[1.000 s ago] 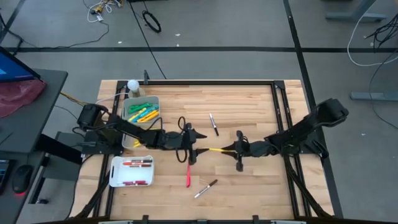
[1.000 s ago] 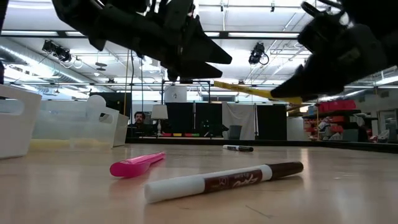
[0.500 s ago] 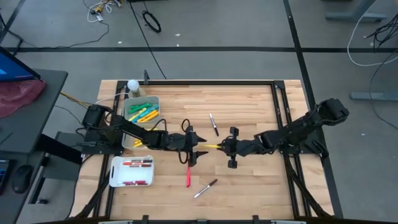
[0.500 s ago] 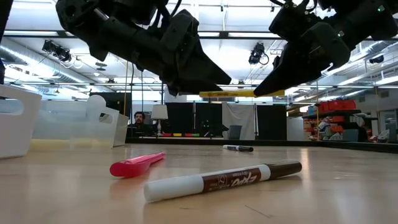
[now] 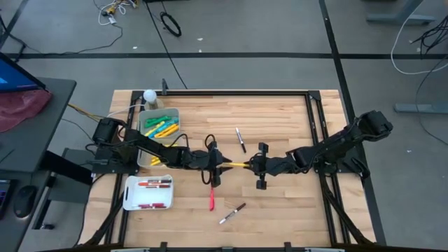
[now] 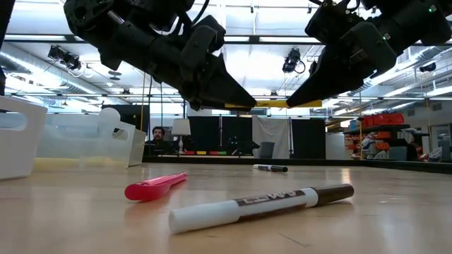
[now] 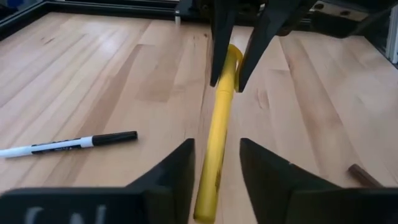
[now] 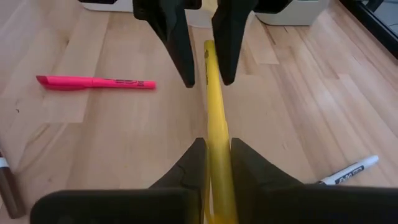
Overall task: Pick & Place Markers
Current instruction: Put the yellow pen into the transparent bin
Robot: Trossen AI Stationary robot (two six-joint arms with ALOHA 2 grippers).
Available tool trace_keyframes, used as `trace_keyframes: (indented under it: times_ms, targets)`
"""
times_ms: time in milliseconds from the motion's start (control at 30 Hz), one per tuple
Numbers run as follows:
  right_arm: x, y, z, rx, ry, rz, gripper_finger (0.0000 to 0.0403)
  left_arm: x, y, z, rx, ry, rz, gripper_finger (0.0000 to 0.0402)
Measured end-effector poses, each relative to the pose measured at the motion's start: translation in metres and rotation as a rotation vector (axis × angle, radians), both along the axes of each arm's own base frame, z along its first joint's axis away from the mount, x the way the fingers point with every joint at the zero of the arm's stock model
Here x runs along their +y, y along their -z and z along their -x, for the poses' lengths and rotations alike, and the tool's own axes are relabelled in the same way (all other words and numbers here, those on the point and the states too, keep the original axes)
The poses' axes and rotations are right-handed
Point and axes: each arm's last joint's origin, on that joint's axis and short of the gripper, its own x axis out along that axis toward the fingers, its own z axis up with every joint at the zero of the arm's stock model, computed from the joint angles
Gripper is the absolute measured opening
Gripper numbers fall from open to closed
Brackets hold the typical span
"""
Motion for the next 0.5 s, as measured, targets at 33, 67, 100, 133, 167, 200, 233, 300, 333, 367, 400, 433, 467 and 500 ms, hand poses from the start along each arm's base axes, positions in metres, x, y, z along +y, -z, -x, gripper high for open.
trace_keyframes:
  times_ms: [33,67,100,133,167,200,233,300,333,367,400,433,467,500]
  targets:
    - [0.0,0.0,0.0,0.0,0.0,0.0,0.0043,0.0,0.0,0.0,0.001,0.001,-0.001,0.0123]
    - [0.0,0.0,0.0,-0.001,0.0,0.0,0.0044,0.0,0.0,0.0,0.004,0.001,-0.002,0.0111]
    - [0.0,0.0,0.0,-0.002,-0.001,-0.001,0.0045,0.0,0.001,0.0,0.011,0.001,-0.003,0.0099]
    - [0.0,0.0,0.0,-0.003,-0.001,-0.001,0.0046,0.0,0.002,0.001,0.019,0.001,-0.005,0.0086]
    - [0.0,0.0,0.0,-0.003,-0.001,-0.001,0.0048,0.0,0.002,0.001,0.025,0.001,-0.006,0.0073]
    - [0.0,0.0,0.0,-0.002,-0.002,0.001,0.005,0.0,0.002,0.001,0.028,0.006,-0.007,0.006]
    - [0.0,0.0,0.0,-0.002,-0.006,0.0,0.0054,0.0,0.003,0.001,0.032,0.011,-0.008,0.0047]
    - [0.001,0.0,0.0,-0.003,-0.013,-0.002,0.0066,-0.001,0.003,0.002,0.037,0.018,-0.014,0.0033]
    - [0.001,-0.001,0.0,-0.004,-0.012,-0.001,0.0075,-0.003,0.003,0.002,0.037,0.026,-0.02,0.0033]
    - [0.001,-0.001,0.0,-0.007,-0.012,0.001,0.0084,-0.005,0.001,0.003,0.037,0.03,-0.026,0.0033]
    - [0.001,-0.003,0.0,-0.015,-0.013,0.001,0.0095,-0.007,-0.001,0.004,0.035,0.027,-0.031,0.0033]
    - [0.001,-0.005,0.001,-0.026,-0.014,-0.002,0.0104,-0.009,-0.004,0.006,0.039,0.025,-0.03,0.0033]
    - [0.002,-0.008,0.002,-0.035,-0.019,-0.007,0.0114,-0.011,-0.008,0.01,0.057,0.022,-0.033,0.0033]
    - [0.003,-0.011,0.003,-0.045,-0.023,-0.011,0.0122,-0.014,-0.013,0.015,0.077,0.013,-0.033,0.0033]
